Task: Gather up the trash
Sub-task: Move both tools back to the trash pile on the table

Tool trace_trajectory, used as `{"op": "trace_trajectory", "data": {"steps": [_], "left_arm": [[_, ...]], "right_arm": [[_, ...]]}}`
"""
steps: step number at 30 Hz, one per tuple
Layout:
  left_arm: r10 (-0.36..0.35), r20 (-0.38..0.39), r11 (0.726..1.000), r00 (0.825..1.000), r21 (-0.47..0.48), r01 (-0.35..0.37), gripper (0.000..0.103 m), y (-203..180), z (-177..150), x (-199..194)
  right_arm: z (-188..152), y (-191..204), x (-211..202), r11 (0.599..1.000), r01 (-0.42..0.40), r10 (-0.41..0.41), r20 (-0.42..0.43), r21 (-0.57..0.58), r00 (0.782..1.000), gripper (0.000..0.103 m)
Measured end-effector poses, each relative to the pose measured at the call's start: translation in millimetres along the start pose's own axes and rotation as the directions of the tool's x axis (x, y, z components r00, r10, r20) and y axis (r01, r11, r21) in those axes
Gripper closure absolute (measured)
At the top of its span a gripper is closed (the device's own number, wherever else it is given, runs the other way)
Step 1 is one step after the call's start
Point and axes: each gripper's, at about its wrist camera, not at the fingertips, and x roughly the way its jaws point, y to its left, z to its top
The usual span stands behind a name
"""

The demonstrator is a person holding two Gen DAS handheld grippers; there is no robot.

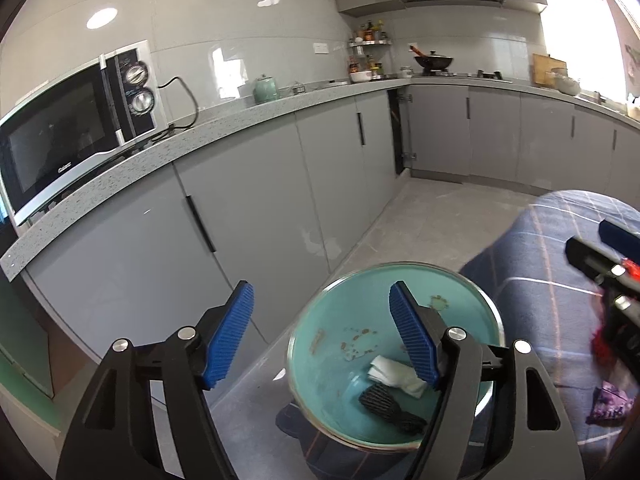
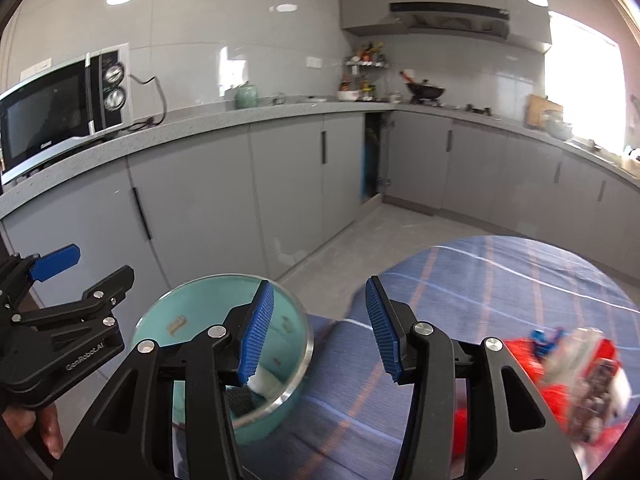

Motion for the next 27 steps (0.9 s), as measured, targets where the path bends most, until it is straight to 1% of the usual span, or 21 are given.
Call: {"op": "trace_trajectory", "data": {"steps": [5,6,8,11,14,15,16,19,22,24,26,27], "left_arm": [[-0.063,0.034,0.997,0.997,0.043,0.061,0.032,-31,-4,-23],[-0.076,0.039,0.996,0.996,0.051,0.074,0.032,-38,-4,-28],[-0.109,0.052,0.991,0.993,0.077,0.105,0.031,-54,-7,-38],[-0.175,0.071,0.979,0.982,0.121,0.166,0.029,-85,-13,-54],[-0.228,0.074,0.963,0.971,0.162,0.214,0.029,-110,-18,-64],[-0.256,0.076,0.954,0.964,0.181,0.239,0.029,-121,-20,-69],[-0.268,0.077,0.949,0.960,0.192,0.249,0.029,-128,-21,-72],[-0.309,0.080,0.930,0.948,0.234,0.283,0.029,-150,-25,-80],[-0.340,0.085,0.916,0.937,0.256,0.309,0.029,-164,-25,-85],[-0.367,0.089,0.904,0.926,0.271,0.332,0.029,-174,-25,-89],[-0.381,0.093,0.896,0.920,0.282,0.343,0.029,-179,-25,-92],[-0.396,0.097,0.888,0.913,0.292,0.355,0.029,-184,-25,-94]], "right_arm": [[-7,-27,-36,0.997,0.071,-0.072,0.035,0.011,0.997,0.054],[-11,-36,-46,0.996,0.091,-0.092,0.045,0.017,0.995,0.052],[-19,-52,-66,0.990,0.141,-0.142,0.063,0.034,0.988,0.051],[-32,-75,-87,0.979,0.194,-0.198,0.061,0.061,0.978,0.050],[-47,-101,-108,0.959,0.270,-0.274,0.048,0.086,0.960,0.050],[-54,-113,-117,0.948,0.300,-0.306,0.040,0.104,0.951,0.049],[-58,-119,-121,0.943,0.314,-0.320,0.035,0.113,0.947,0.049],[-74,-144,-135,0.912,0.380,-0.386,0.009,0.153,0.922,0.048],[-89,-161,-141,0.880,0.430,-0.435,-0.024,0.200,0.900,0.048],[-94,-168,-143,0.868,0.446,-0.449,-0.038,0.219,0.893,0.047],[-98,-173,-144,0.858,0.459,-0.461,-0.049,0.229,0.886,0.046],[-100,-176,-145,0.853,0.466,-0.468,-0.051,0.235,0.882,0.045]]}}
